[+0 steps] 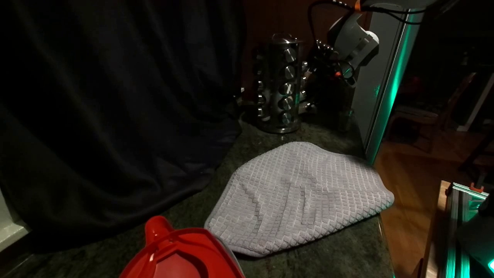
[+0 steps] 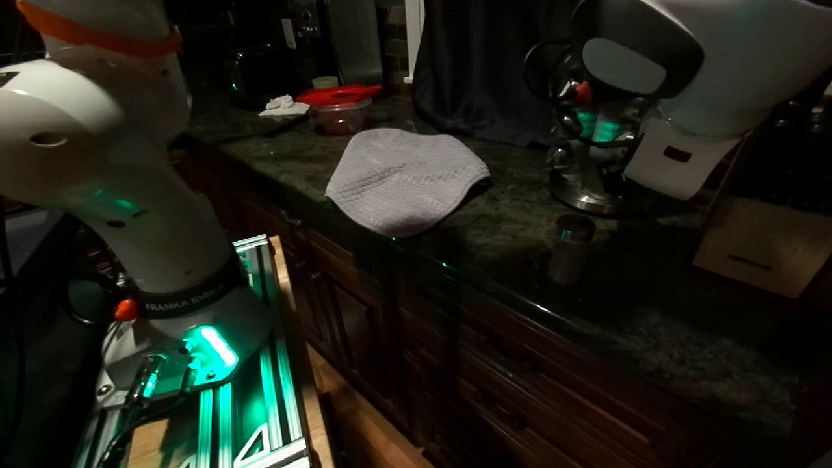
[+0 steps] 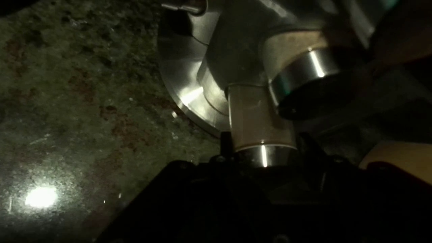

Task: Remove one glass jar from the silver holder on the right.

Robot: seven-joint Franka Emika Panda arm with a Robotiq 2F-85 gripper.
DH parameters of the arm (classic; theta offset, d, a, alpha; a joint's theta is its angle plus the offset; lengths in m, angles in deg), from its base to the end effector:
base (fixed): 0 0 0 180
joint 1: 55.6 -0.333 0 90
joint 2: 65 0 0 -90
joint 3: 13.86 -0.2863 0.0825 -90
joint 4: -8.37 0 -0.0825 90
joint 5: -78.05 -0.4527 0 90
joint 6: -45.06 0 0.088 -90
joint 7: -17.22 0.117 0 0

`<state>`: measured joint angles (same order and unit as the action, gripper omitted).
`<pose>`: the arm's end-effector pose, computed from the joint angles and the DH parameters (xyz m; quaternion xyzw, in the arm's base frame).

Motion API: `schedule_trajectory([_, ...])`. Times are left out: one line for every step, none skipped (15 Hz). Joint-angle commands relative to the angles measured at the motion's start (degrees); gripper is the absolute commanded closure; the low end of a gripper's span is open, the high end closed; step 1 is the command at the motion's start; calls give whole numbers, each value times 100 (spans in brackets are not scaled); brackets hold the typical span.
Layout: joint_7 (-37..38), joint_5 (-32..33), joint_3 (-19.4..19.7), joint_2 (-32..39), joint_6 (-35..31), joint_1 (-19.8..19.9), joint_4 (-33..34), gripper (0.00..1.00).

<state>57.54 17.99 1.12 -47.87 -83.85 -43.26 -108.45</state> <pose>0.5795 -0.2661 0.2202 -0.5505 0.7606 0.0620 0.3386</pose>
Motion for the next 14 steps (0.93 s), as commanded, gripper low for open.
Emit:
schedule_trajectory([-139, 96, 12, -341, -629, -67, -175, 76])
schedule_trajectory([-144, 94, -7, -334, -664, -72, -183, 76])
schedule_trajectory([-136, 117, -16, -341, -661, -74, -193, 76])
schedule_trajectory([-141, 136, -21, -338, -631, -71, -192, 76])
schedule_trajectory([-104, 183, -14, -327, -613, -73, -182, 76])
schedule_trajectory([-39, 236, -2, -321, -514, -59, -168, 76])
schedule_trajectory([-33, 257, -1, -323, -447, -48, -163, 76])
schedule_trajectory([-30, 291, 0, -316, -394, -42, -146, 76])
schedule_trajectory([-30, 310, -3, -311, -381, -43, -135, 76])
schedule_trajectory([-30, 332, -11, -304, -366, -47, -123, 76])
schedule_trajectory([-33, 359, -19, -297, -350, -51, -111, 76])
schedule_trajectory([-32, 392, -26, -288, -350, -58, -99, 76])
schedule_trajectory([-31, 437, -34, -273, -315, -60, -83, 76])
schedule_trajectory([-32, 479, -43, -255, -328, -71, -70, 76])
